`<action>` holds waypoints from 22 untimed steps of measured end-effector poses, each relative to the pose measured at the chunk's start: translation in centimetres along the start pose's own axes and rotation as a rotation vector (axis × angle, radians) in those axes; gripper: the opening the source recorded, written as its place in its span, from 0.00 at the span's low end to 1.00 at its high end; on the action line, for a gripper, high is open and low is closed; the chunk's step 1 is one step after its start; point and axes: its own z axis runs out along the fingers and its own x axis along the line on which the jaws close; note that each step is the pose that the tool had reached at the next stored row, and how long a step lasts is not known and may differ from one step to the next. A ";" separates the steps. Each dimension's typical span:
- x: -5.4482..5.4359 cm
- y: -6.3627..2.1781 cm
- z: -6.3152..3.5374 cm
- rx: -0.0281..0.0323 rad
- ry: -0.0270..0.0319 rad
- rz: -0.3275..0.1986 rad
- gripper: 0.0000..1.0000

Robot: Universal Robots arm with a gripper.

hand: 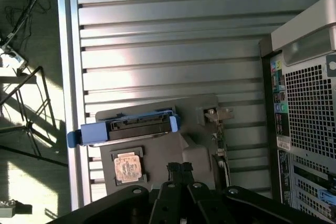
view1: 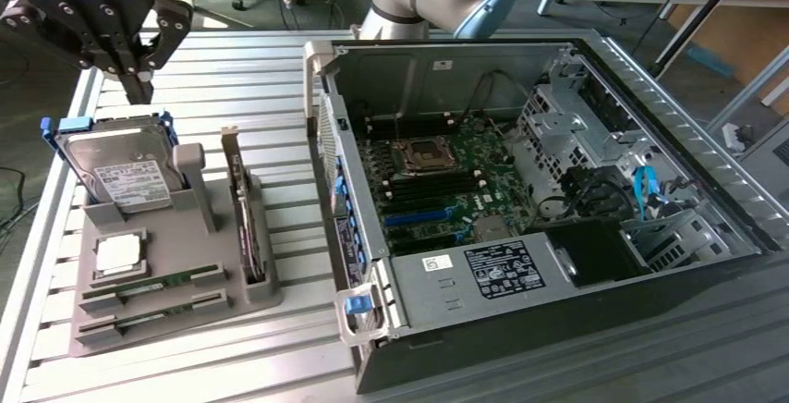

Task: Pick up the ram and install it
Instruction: 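Reach for the ram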

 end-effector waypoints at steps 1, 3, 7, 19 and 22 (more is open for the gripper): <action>0.0 0.00 0.00 0.0000 0.0000 0.000 0.10; 0.0 -0.13 0.00 -0.0001 0.0000 0.000 0.10; 0.0 -1.22 -0.05 0.0001 0.0001 0.000 0.10; -0.2 -4.85 -0.21 0.0001 0.0001 0.000 0.10; -0.3 -5.86 -0.24 -0.0001 -0.0001 0.000 0.10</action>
